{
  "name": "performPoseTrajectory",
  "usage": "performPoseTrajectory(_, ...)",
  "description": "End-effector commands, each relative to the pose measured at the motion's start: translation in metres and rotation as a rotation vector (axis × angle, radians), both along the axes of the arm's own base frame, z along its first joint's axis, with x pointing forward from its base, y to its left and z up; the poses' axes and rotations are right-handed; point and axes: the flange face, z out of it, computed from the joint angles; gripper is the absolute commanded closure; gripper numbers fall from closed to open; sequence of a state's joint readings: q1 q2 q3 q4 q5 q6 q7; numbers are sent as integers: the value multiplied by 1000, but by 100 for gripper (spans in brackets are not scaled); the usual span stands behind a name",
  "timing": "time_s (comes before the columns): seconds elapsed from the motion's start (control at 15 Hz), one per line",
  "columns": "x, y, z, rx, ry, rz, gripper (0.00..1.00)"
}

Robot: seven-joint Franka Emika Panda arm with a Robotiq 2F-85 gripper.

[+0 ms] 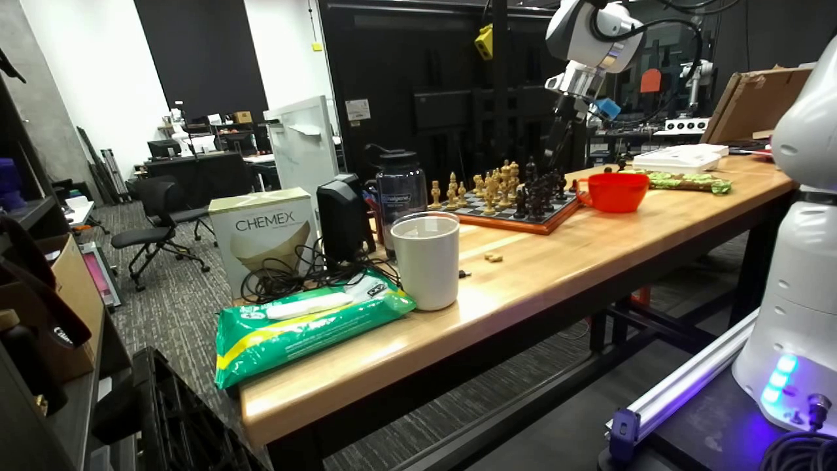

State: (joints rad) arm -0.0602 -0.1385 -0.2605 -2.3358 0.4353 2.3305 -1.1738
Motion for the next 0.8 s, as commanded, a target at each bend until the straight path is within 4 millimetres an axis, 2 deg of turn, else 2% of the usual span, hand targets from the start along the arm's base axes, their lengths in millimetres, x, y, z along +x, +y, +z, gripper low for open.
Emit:
performPoseTrajectory(0.0, -3, -13, 19, 10, -39, -15, 0)
performPoseTrajectory(0.73, -3, -65, 31, 59, -94, -143, 0)
